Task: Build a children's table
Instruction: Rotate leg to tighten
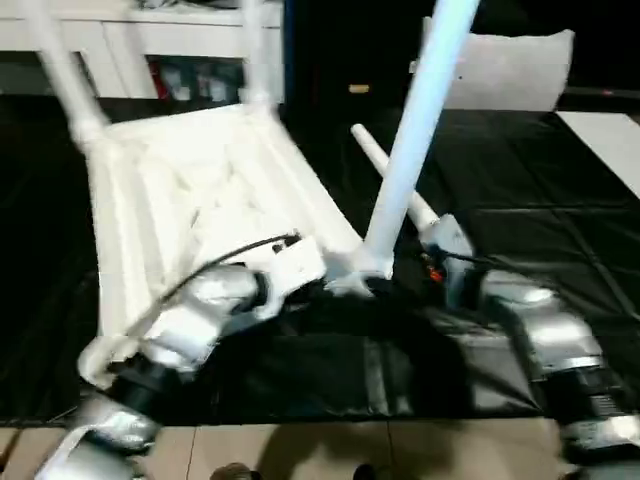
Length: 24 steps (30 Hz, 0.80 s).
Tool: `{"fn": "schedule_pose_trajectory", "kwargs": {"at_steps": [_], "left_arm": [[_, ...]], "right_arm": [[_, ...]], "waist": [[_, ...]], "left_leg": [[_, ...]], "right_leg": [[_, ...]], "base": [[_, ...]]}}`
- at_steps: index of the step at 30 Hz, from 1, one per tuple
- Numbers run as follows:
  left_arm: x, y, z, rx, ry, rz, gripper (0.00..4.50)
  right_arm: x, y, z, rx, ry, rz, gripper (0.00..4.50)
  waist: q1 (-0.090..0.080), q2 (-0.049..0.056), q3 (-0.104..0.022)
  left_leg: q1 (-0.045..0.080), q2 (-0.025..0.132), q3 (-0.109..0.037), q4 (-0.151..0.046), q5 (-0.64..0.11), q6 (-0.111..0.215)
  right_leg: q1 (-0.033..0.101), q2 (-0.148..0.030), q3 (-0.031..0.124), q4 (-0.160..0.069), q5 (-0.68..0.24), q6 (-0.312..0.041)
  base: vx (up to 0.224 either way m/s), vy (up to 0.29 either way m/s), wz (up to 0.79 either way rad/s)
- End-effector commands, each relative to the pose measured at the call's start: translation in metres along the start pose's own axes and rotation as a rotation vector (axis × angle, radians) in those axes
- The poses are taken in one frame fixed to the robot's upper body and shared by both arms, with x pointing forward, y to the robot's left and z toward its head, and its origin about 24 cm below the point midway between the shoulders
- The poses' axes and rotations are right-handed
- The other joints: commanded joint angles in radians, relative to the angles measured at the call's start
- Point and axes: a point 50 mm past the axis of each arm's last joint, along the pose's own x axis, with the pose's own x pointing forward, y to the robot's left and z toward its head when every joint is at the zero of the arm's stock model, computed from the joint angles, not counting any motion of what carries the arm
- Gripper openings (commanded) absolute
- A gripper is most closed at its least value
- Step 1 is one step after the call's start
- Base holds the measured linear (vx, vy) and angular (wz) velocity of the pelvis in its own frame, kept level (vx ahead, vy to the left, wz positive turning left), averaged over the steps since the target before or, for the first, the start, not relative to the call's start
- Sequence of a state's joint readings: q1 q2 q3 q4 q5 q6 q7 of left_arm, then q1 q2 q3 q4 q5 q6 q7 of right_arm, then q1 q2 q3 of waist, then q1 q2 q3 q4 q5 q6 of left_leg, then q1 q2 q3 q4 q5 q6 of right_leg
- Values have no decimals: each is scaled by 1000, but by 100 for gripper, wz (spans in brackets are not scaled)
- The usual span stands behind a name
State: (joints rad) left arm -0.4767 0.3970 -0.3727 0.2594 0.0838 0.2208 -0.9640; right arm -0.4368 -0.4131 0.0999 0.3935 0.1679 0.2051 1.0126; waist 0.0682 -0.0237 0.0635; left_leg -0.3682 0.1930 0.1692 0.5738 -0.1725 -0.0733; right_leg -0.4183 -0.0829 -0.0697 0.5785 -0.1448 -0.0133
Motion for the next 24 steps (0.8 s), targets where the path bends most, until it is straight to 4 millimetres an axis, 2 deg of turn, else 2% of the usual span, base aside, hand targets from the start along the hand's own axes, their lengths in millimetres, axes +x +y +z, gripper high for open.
{"fn": "schedule_pose_trajectory", "kwargs": {"at_steps": [1, 5, 7, 8, 13, 14, 22, 24], "left_arm": [[4, -13, 3, 75, -2, -136, 0], [0, -20, -1, 113, 26, -241, 0], [-1, -21, -2, 124, 30, -258, 0], [0, -21, -1, 132, 31, -263, 0], [-1, -20, 0, 165, 26, -298, 0], [-1, -20, 0, 168, 26, -303, 0], [-3, -19, 0, 190, 26, -318, 0], [-3, -19, 0, 191, 25, -320, 0]], "right_arm": [[-3, 0, 9, -34, -12, 76, 445], [-6, -1, 9, -86, 41, 152, 445], [-6, -1, 9, -117, 54, 178, 445], [-5, 1, 9, -130, 59, 207, 445], [-3, 7, 10, -141, 66, 312, 445], [-3, 7, 9, -138, 67, 318, 419], [2, 7, 6, -131, 70, 340, 362], [2, 7, 6, -125, 65, 346, 328]], "waist": [[2, 0, -64], [11, -2, -62], [18, 0, -61], [19, -4, -60], [21, -6, -63], [21, -8, -65], [24, -8, -67], [24, -8, -68]], "left_leg": [[9, 31, 0, -61, -233, 72], [13, 34, -1, -65, -260, 55], [18, 36, 2, -65, -263, 49], [18, 36, 3, -64, -266, 49], [11, 36, -1, -65, -246, 53], [11, 35, 1, -63, -240, 56], [11, 35, 2, -61, -224, 55], [12, 36, 1, -61, -218, 57]], "right_leg": [[56, -52, 39, -61, -281, -198], [54, -54, 39, -63, -332, -192], [49, -53, 42, -63, -325, -193], [48, -53, 42, -63, -327, -193], [56, -54, 40, -58, -312, -191], [56, -55, 40, -57, -305, -194], [57, -56, 40, -54, -302, -201], [57, -55, 39, -52, -286, -204]], "base": [[0, 0, 0], [0, 0, 0], [0, 0, 0], [0, 0, 0], [0, 0, 0], [0, 0, 0], [0, 0, 0], [0, 0, 0]]}}
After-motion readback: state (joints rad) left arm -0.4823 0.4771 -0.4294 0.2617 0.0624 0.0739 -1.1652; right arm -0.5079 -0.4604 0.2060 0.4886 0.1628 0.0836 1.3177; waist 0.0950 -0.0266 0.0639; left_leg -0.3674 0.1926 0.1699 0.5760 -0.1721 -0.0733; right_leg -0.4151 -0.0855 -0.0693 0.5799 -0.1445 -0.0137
